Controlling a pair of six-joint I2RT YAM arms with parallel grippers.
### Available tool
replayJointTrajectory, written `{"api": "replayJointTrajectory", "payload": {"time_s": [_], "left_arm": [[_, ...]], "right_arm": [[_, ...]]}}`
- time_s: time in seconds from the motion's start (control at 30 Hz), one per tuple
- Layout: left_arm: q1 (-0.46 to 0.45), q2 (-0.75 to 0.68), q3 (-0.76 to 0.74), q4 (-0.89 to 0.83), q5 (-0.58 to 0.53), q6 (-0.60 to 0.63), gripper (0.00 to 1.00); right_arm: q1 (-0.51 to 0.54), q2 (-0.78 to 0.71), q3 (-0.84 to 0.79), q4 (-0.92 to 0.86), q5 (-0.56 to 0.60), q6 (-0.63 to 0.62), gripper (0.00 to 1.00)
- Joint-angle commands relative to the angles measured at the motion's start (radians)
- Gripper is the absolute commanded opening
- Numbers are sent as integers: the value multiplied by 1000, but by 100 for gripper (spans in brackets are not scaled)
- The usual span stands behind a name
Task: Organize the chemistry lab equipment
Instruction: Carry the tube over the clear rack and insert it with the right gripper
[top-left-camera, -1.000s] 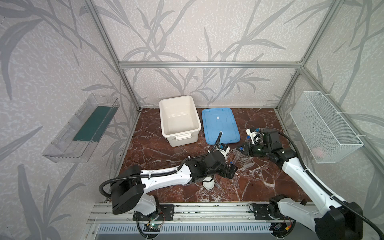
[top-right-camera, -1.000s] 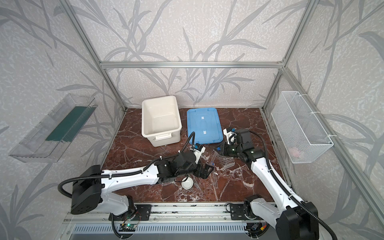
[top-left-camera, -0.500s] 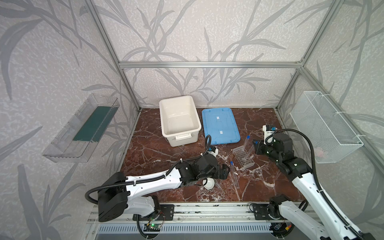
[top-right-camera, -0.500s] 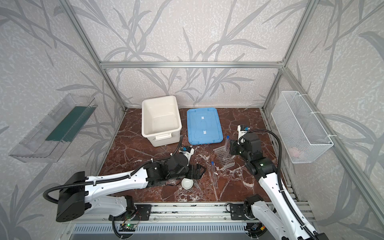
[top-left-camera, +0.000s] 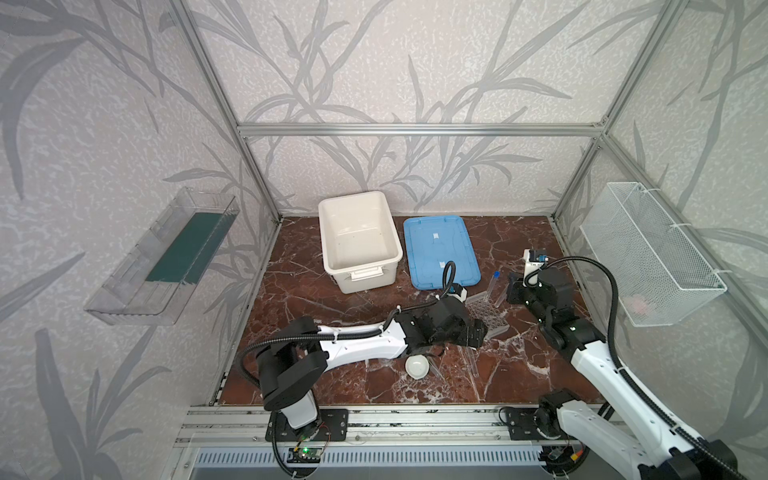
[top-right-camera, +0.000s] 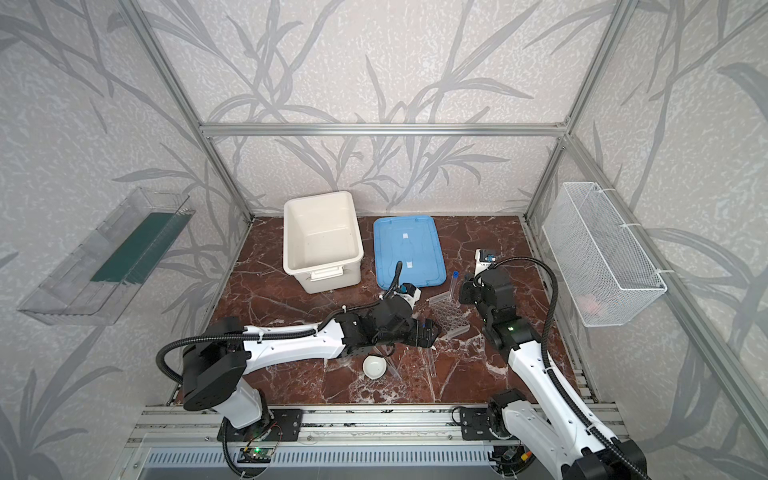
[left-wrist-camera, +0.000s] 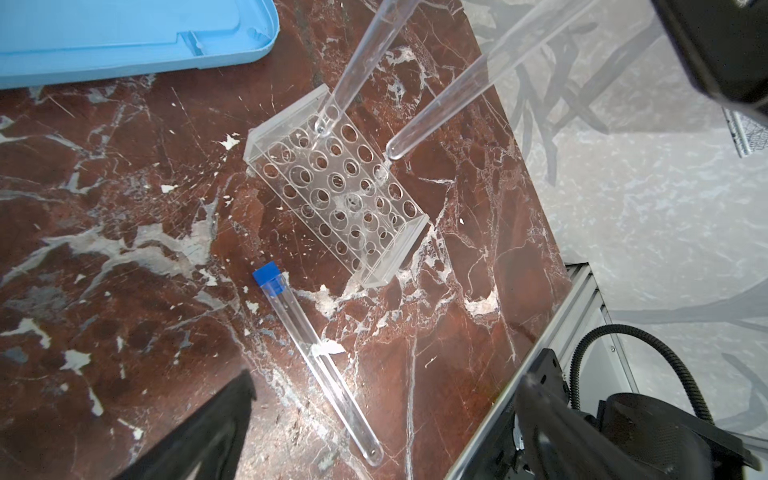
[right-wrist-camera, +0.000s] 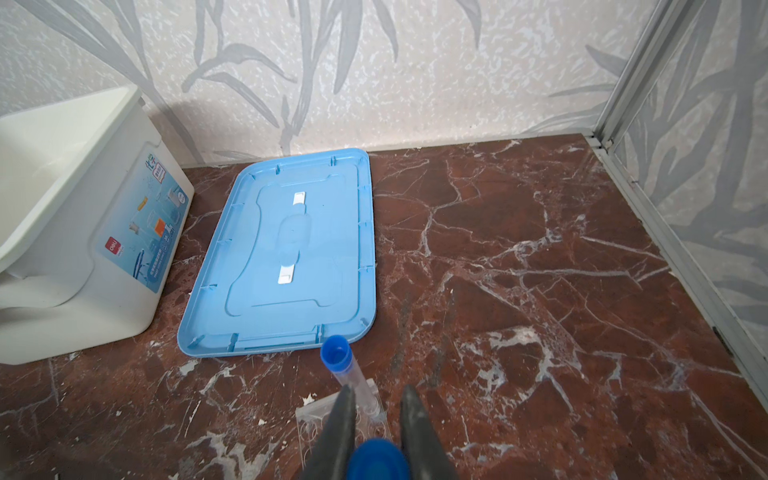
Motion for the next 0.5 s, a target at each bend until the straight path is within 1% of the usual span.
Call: {"api": "replayJointTrajectory", "payload": {"time_s": [0.0, 0.27, 0.47], "left_arm": [[7, -4, 41, -16, -40, 24, 99], [3, 58, 65, 36, 12, -16, 99], [2, 57, 70, 14, -3, -10, 99]], "right_arm": [[-3, 13, -22, 133, 16, -34, 21], [-3, 45, -77, 173, -13, -21, 21], [-3, 19, -87, 146, -4, -21, 21]]}}
